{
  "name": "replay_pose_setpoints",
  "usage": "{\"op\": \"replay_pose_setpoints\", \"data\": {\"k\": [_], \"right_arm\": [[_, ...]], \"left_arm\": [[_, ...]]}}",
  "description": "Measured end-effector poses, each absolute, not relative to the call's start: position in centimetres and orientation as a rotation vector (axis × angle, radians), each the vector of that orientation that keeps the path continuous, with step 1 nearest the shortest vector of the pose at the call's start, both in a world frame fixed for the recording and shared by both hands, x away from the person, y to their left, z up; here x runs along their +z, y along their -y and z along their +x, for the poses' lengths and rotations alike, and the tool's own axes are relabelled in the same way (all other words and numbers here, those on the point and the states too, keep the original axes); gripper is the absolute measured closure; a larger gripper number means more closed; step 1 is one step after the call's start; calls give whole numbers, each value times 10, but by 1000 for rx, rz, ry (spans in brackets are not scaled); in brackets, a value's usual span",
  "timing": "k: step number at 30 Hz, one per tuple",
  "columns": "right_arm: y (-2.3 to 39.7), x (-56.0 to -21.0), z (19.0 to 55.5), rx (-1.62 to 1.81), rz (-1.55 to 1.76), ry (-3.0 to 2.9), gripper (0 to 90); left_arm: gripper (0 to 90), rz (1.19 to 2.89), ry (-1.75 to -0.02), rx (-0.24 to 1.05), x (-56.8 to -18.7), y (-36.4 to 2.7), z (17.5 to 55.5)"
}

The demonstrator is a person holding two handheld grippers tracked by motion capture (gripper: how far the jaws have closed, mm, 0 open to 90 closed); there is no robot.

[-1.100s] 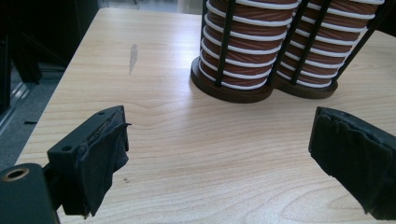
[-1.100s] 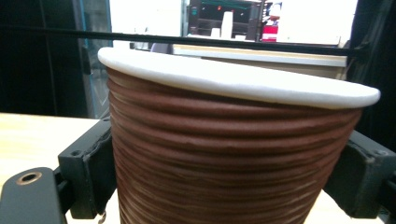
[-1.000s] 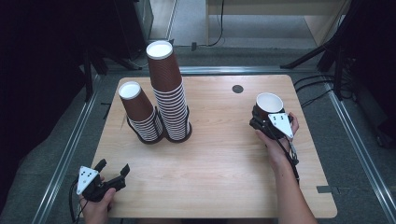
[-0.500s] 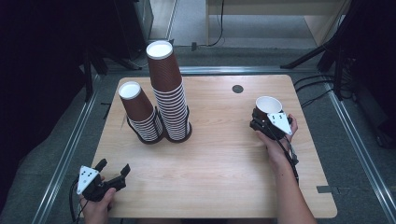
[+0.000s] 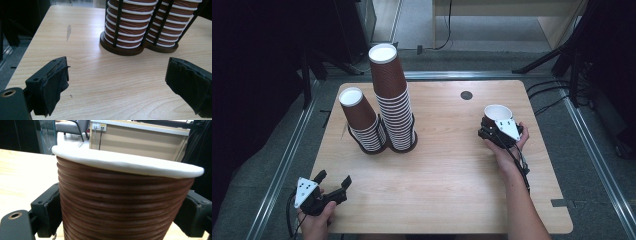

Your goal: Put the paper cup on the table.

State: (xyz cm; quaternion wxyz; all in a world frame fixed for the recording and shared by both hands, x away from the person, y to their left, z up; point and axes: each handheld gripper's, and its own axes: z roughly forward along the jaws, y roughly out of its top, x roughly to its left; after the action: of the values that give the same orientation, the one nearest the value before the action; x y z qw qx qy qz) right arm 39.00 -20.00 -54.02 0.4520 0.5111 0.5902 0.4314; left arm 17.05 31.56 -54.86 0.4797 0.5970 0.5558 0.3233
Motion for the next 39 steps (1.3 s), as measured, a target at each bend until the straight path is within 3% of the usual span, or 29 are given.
{"op": "replay_pose_setpoints", "data": {"k": [39], "right_arm": [[210, -542, 370, 1117, 1308, -1502, 114]], "left_arm": [[50, 1451, -1366, 780, -548, -318, 171]]}}
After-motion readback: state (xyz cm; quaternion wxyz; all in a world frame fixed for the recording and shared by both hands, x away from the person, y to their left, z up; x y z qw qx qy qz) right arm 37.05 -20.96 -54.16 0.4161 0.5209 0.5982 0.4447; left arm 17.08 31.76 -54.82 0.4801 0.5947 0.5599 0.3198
